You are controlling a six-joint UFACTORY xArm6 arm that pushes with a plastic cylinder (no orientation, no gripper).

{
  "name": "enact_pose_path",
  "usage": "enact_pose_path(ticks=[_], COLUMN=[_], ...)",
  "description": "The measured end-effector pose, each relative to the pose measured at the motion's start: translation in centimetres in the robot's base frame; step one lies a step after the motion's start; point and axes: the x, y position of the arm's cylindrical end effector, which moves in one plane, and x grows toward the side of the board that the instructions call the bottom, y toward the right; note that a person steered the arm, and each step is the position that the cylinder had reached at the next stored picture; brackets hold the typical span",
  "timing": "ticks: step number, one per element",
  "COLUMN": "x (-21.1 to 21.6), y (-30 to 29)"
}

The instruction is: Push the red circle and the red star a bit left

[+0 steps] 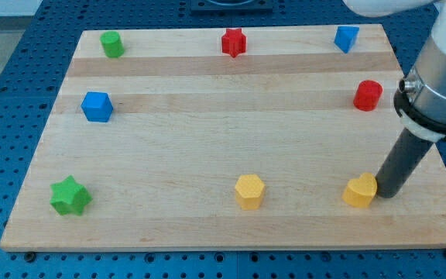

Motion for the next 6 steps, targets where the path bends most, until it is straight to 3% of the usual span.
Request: enact_pose_path(ticks=[6], x=[0.0], y=[-11.3])
